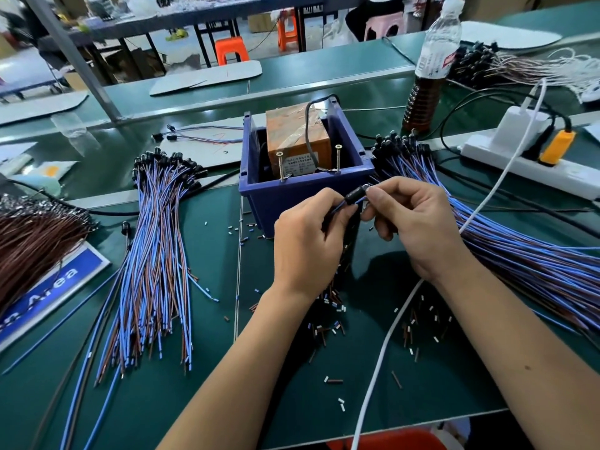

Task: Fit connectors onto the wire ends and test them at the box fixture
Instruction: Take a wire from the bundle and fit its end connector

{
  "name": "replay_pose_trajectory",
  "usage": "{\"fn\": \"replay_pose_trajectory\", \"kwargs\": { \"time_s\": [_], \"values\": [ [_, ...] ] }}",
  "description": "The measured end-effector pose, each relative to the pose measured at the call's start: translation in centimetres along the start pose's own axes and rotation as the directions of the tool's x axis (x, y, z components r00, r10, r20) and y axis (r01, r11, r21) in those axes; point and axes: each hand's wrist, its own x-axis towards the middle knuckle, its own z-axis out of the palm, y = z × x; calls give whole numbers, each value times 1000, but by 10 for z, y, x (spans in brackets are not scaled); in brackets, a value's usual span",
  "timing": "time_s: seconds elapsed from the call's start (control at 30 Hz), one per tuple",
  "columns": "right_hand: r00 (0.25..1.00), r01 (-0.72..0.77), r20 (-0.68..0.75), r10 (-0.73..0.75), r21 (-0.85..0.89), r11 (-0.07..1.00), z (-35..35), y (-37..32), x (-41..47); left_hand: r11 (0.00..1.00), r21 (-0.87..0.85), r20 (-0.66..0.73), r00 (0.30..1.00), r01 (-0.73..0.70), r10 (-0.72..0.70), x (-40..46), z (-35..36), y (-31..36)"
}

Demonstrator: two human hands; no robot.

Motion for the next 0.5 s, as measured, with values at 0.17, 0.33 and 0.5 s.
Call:
{"fn": "replay_pose_trajectory", "kwargs": {
  "time_s": [0.17, 0.33, 0.5],
  "values": [
    [981, -78, -166, 100, 137, 988, -8, 1, 5, 975, -163, -36, 987, 148, -156, 0, 0, -3],
    [993, -92, -69, 96, 55, 994, -5, 4, 2, 929, -289, 0, 970, 232, -242, 0, -1, -2],
    [995, -92, 58, 86, 126, 988, 17, 4, -8, 922, -323, 27, 976, 213, -216, -2, 1, -1]
  ]
}}
